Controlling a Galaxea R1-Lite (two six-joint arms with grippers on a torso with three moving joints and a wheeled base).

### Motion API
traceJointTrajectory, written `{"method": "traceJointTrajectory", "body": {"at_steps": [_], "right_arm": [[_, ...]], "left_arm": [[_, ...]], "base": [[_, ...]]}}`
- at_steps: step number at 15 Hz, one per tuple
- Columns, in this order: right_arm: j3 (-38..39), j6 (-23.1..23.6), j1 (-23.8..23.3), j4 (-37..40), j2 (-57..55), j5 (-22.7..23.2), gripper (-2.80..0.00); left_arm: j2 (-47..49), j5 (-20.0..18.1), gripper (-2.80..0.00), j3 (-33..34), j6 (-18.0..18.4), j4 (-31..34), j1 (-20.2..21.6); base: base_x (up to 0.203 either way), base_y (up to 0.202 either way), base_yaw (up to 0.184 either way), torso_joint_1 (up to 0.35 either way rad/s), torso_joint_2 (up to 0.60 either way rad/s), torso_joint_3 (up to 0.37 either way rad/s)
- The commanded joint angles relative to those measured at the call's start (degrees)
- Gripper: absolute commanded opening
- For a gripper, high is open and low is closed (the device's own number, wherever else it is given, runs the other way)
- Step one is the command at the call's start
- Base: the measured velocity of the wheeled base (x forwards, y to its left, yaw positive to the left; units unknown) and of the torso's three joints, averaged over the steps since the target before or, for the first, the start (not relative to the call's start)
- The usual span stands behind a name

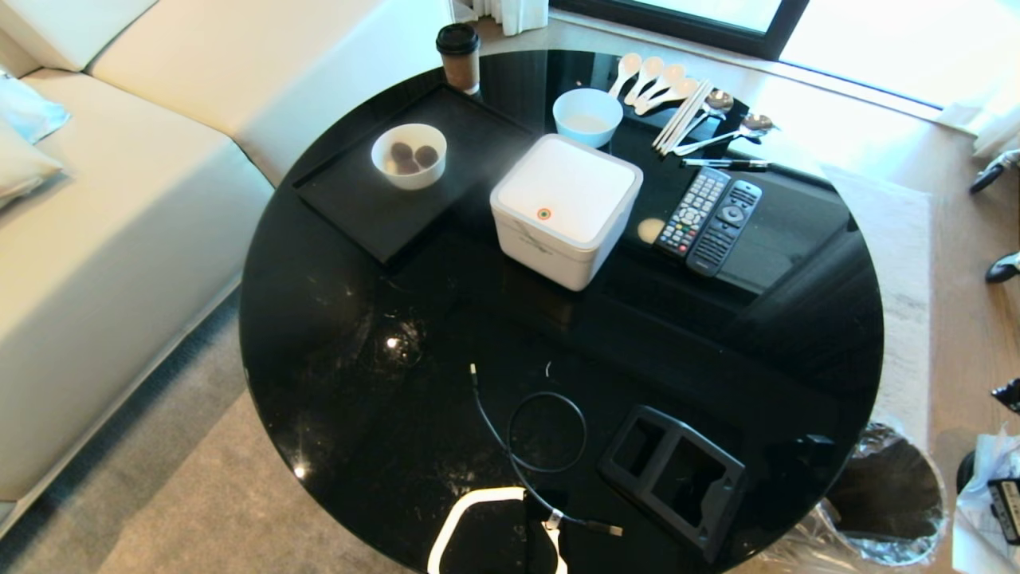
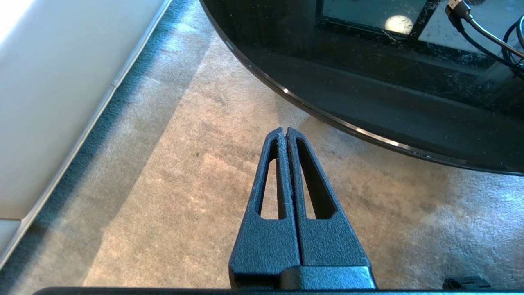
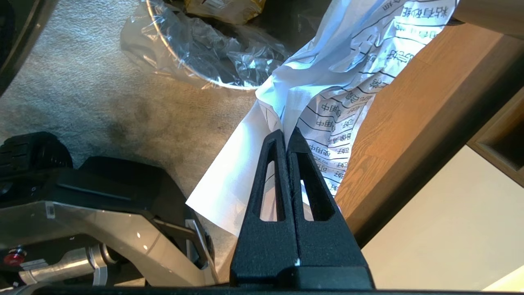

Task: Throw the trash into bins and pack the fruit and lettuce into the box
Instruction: Throw it into the trash can

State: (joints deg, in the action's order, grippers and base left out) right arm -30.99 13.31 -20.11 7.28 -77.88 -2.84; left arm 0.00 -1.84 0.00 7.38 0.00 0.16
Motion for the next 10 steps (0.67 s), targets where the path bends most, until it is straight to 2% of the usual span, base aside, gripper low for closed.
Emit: {"method": "traceJointTrajectory", "body": {"at_steps": [1, 10], "right_arm": [[1.7, 0.1, 0.1, -4.6, -6.4, 0.0, -2.80], [5.3, 0.1, 0.7, -28.7, -25.4, 0.0, -2.80]], "left_arm": [[0.1, 0.0, -2.80, 0.0, 0.0, 0.0, 0.0], [0.1, 0.0, -2.80, 0.0, 0.0, 0.0, -0.1]], "base": [[0.000, 0.000, 0.000, 0.000, 0.00, 0.000], [0.000, 0.000, 0.000, 0.000, 0.00, 0.000]]}}
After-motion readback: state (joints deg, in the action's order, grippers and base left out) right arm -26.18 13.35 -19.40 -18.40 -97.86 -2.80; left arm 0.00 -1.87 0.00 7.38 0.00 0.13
